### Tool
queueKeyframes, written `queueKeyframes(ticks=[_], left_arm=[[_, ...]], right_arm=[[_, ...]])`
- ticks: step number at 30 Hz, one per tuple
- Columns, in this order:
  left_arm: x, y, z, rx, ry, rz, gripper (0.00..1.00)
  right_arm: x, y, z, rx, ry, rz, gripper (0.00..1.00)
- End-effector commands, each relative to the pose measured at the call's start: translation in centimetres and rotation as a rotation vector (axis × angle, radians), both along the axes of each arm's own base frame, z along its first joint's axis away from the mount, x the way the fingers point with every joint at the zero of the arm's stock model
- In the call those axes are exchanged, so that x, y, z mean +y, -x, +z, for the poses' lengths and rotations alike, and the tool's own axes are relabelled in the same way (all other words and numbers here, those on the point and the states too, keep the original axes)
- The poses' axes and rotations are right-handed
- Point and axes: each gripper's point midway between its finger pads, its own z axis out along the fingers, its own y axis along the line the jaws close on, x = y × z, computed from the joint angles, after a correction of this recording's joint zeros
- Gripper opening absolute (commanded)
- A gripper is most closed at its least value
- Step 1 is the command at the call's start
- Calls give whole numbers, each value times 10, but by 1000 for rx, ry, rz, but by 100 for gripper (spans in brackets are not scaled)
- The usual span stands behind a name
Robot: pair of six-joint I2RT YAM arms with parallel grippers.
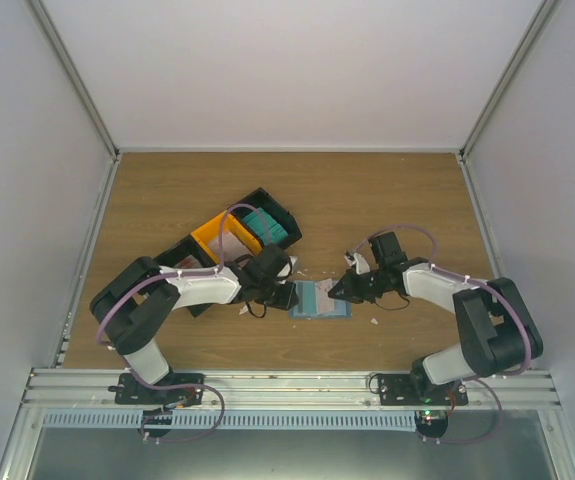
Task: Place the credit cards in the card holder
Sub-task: Insert the credit card into the card holder.
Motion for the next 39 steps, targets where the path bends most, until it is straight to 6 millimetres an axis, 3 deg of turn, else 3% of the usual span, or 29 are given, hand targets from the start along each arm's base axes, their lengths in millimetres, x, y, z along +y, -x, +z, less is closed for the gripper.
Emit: queueKeyframes(ticks=[1, 8, 21, 33, 39], left_arm=[[-3, -4, -4, -33, -50, 2, 15], [3, -2, -12, -43, -101, 10, 8], [4, 3, -15, -35, -106, 8, 8], [3, 8, -18, -24, -103, -2, 8], [3, 9, -18, -25, -102, -3, 12]], right_arm=[[1, -4, -4, 41, -31, -53, 0], [1, 0, -13, 91, -39, -86, 0], [-9, 7, -28, 80, 4, -125, 1], [13, -7, -23, 18, -62, -139, 0], [23, -1, -30, 38, -61, -91, 0]])
